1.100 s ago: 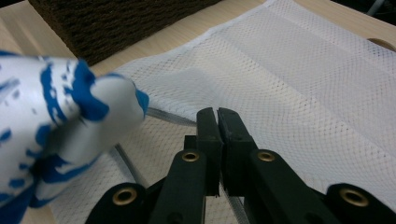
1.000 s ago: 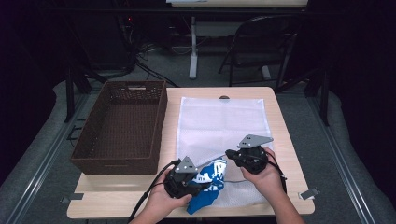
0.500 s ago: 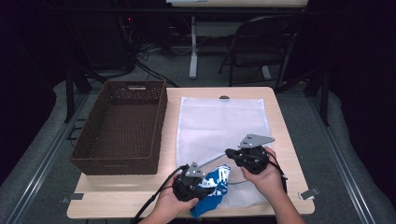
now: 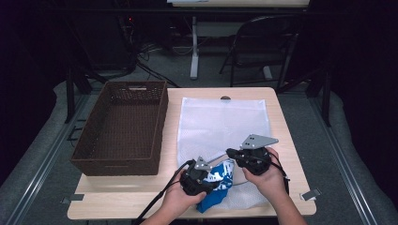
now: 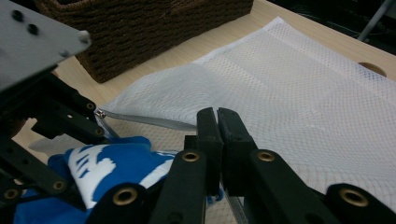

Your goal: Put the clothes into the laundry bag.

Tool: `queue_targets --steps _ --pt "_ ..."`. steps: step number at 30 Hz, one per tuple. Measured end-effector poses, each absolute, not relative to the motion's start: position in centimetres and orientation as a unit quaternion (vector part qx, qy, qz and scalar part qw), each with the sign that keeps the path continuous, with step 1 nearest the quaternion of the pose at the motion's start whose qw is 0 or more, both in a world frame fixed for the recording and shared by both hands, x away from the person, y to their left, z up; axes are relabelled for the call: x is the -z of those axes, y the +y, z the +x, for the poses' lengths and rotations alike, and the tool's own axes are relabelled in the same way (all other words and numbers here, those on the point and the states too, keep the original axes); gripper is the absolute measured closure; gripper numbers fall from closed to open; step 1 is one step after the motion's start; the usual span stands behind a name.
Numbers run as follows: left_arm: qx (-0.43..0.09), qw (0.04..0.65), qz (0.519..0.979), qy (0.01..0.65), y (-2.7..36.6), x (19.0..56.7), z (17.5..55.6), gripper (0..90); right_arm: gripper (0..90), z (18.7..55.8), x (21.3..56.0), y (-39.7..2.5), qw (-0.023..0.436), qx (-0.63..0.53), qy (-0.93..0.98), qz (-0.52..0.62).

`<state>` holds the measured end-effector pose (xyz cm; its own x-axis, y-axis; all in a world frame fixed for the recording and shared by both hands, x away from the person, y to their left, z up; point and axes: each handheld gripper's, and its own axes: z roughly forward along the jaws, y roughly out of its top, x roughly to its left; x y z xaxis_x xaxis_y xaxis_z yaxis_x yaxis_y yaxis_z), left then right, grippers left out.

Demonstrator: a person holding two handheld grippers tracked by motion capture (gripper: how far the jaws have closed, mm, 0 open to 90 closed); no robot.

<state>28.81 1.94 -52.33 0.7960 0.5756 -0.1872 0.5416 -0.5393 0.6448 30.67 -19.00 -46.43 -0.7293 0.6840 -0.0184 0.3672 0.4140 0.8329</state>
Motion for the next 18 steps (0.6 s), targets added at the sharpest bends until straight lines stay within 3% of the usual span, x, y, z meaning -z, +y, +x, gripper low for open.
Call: queue_targets --steps 18 --pt "-0.042 0.347 0.870 0.348 0.4 56.0 30.3 59.1 88.1 30.8 46.8 -18.9 0.179 -0.432 0.823 0.321"
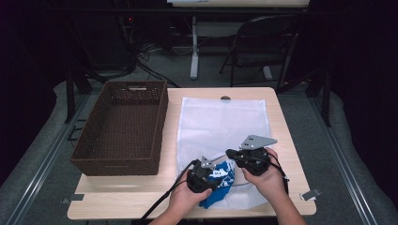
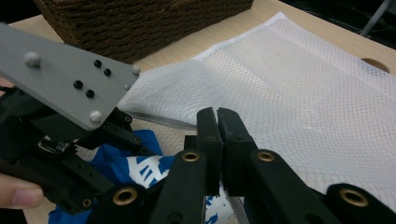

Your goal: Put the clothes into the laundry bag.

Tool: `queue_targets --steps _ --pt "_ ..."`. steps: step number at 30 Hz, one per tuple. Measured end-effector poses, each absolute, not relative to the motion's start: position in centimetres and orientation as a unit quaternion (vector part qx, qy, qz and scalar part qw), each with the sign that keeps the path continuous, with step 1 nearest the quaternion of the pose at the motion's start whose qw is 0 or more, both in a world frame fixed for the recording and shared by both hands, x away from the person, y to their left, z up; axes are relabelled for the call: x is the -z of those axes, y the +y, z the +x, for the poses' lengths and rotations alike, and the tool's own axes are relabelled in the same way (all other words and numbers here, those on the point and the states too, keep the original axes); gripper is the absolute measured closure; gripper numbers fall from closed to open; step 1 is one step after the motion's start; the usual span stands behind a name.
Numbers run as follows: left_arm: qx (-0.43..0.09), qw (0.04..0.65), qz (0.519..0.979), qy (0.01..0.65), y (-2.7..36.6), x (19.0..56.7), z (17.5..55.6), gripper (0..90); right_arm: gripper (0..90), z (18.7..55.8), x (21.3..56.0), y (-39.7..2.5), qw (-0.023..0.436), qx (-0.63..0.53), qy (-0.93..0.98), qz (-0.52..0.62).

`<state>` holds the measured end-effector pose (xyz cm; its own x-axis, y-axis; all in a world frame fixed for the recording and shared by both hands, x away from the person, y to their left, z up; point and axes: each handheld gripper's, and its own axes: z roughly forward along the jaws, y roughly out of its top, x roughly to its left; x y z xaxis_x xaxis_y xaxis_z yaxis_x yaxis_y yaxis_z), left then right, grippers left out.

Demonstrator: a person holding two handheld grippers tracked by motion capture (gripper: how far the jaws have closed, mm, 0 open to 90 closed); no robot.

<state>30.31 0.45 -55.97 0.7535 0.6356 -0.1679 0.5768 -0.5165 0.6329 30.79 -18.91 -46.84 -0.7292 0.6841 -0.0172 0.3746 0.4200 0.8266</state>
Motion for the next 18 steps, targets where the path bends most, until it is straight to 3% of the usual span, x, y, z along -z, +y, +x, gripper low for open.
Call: queue_targets --steps 18 --pt "-0.029 0.374 0.859 0.348 1.0 54.8 29.9 36.6 88.1 31.0 47.2 -19.0 0.176 -0.430 0.824 0.325"
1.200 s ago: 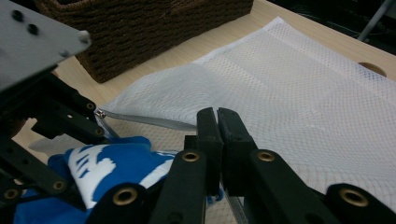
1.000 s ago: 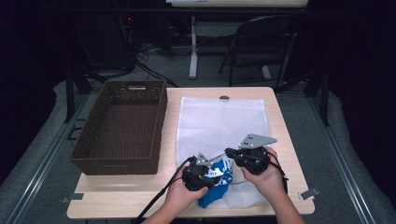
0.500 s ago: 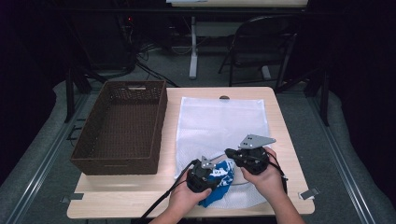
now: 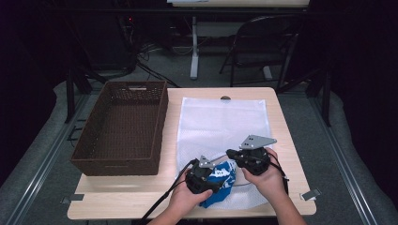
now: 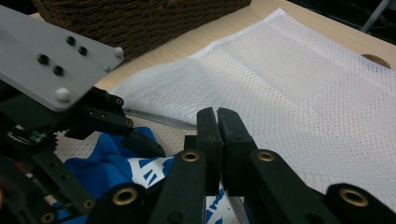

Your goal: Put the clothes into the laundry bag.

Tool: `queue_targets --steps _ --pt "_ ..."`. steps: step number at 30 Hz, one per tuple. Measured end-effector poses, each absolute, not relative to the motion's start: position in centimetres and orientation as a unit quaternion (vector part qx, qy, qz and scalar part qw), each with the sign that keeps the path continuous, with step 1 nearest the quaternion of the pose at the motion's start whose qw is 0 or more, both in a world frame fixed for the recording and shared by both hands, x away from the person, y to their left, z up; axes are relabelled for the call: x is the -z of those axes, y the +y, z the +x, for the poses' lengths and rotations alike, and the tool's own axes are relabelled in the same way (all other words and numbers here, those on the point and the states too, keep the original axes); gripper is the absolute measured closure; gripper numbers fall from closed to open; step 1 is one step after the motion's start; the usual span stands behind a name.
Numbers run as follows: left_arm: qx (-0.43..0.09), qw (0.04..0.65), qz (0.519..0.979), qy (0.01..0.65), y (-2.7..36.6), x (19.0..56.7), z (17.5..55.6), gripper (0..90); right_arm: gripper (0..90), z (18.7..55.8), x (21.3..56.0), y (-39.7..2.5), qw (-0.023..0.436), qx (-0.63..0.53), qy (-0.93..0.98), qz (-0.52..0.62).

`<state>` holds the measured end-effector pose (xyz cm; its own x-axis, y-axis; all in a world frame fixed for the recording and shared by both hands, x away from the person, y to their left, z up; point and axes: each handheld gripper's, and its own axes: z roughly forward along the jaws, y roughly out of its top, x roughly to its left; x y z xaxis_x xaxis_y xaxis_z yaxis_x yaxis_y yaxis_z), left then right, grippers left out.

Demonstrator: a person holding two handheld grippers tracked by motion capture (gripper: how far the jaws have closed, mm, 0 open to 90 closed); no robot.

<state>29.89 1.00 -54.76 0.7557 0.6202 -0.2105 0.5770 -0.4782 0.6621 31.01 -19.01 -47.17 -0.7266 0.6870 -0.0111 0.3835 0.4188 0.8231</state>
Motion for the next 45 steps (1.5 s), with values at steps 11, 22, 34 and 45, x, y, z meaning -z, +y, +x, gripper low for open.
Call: queue_targets --steps 11,22,34,45 --pt "-0.045 0.361 0.873 0.326 2.7 53.9 28.4 34.2 88.1 31.0 47.2 -18.9 0.177 -0.429 0.824 0.325" --pt "-0.037 0.358 0.874 0.327 3.6 55.1 27.5 37.4 88.1 31.1 47.2 -18.9 0.178 -0.429 0.825 0.324" --pt "-0.040 0.365 0.870 0.329 4.1 56.2 27.5 60.9 88.1 30.9 47.3 -18.9 0.177 -0.429 0.824 0.326" --pt "-0.041 0.372 0.863 0.339 4.2 55.7 27.6 74.8 88.1 30.9 47.3 -18.8 0.178 -0.430 0.824 0.324"
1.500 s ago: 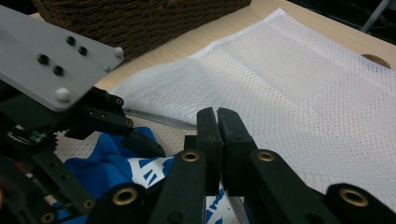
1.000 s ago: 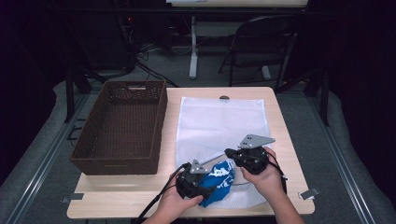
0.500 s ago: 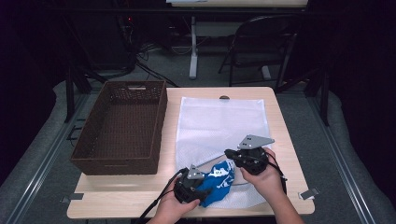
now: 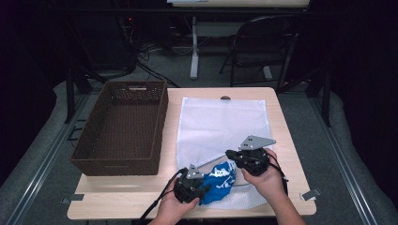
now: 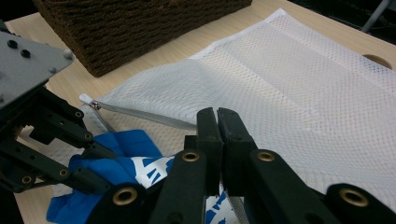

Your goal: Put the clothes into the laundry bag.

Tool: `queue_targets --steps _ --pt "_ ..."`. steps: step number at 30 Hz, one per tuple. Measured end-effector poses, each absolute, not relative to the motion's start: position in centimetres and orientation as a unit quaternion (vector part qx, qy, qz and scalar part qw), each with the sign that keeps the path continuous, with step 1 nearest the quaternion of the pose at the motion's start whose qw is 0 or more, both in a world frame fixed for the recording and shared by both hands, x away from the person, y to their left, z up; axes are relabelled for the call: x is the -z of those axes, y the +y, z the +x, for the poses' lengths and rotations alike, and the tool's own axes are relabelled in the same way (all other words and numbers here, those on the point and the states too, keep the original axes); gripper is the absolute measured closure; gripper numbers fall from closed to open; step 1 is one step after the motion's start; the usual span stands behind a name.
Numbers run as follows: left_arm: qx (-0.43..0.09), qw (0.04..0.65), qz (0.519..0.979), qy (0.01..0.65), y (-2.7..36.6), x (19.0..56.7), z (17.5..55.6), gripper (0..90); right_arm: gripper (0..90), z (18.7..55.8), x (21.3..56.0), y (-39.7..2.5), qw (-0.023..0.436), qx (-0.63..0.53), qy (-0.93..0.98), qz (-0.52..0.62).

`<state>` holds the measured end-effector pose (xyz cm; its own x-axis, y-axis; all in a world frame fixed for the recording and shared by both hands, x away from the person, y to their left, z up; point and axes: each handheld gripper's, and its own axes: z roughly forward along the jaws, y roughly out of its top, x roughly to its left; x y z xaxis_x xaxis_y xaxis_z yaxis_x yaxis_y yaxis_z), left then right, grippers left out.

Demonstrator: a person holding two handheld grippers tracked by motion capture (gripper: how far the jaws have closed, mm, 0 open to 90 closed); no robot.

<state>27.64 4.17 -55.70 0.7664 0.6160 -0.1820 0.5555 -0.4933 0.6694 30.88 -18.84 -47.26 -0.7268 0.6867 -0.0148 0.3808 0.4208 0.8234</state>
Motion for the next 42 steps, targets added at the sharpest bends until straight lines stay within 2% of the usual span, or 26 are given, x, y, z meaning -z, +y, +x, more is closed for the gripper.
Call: queue_targets --steps 10,42 --pt "-0.052 0.381 0.855 0.349 3.5 54.8 28.4 78.5 88.1 30.8 47.0 -18.8 0.180 -0.431 0.823 0.323" --pt "-0.080 0.408 0.825 0.383 0.2 52.6 31.8 78.7 88.1 30.7 46.8 -18.6 0.177 -0.438 0.822 0.319"
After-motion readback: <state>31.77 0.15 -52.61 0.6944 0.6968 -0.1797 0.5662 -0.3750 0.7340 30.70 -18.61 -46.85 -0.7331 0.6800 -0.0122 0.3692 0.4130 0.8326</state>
